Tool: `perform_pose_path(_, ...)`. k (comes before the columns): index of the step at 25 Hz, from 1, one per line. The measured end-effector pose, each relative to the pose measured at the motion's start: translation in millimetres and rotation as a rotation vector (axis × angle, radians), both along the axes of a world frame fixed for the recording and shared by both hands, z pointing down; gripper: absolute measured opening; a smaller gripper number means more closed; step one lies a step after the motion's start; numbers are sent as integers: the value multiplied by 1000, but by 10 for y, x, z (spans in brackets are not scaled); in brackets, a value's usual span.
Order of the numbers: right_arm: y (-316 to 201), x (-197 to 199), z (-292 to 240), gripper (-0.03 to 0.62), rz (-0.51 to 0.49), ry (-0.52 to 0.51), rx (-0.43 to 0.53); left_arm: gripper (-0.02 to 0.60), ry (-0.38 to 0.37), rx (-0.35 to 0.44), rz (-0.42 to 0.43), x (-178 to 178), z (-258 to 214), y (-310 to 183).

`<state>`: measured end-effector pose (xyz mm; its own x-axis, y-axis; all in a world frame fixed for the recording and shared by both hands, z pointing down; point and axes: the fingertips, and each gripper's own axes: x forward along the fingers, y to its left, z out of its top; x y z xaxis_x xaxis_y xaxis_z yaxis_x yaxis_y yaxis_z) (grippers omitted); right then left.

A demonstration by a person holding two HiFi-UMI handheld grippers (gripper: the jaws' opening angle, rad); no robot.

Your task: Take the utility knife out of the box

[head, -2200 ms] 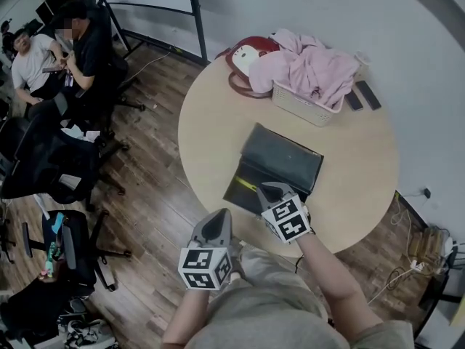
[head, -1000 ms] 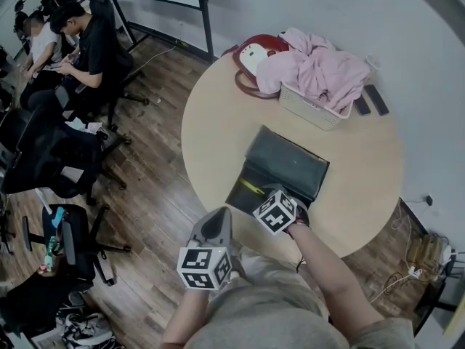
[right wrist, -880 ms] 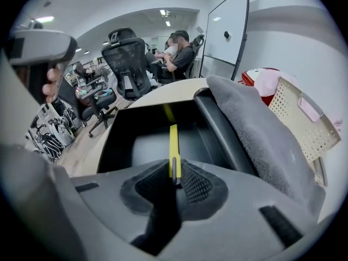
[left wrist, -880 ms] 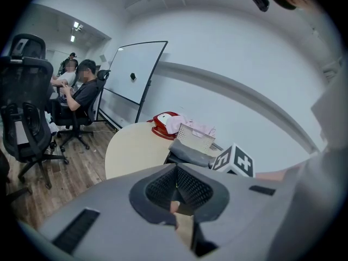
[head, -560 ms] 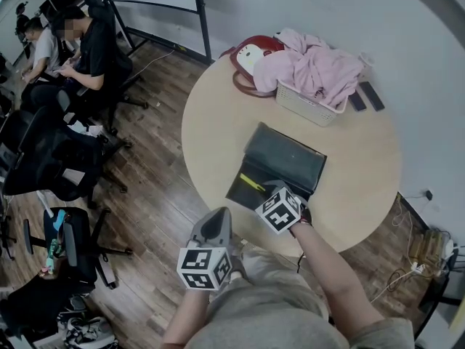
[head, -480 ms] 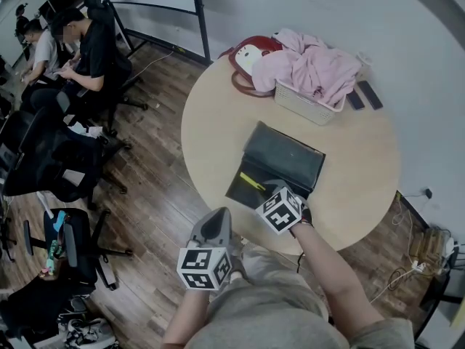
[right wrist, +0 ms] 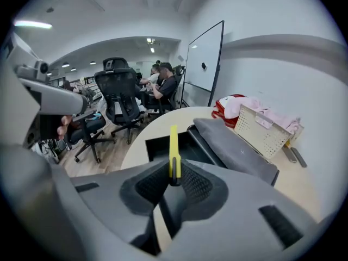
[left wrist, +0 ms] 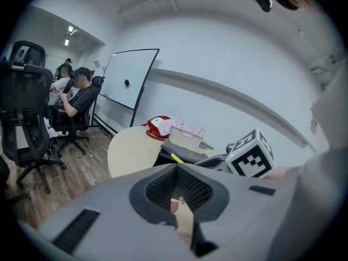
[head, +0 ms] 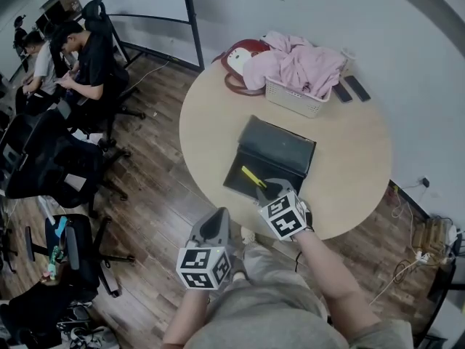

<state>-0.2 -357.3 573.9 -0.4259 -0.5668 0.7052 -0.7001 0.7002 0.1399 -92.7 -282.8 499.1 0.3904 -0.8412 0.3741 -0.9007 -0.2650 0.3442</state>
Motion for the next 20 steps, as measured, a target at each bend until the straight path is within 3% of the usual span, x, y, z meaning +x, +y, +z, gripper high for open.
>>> perform_pose_path(20,1291,282,-831,55,240,-277,204,3,7,103,68,221,-357,890)
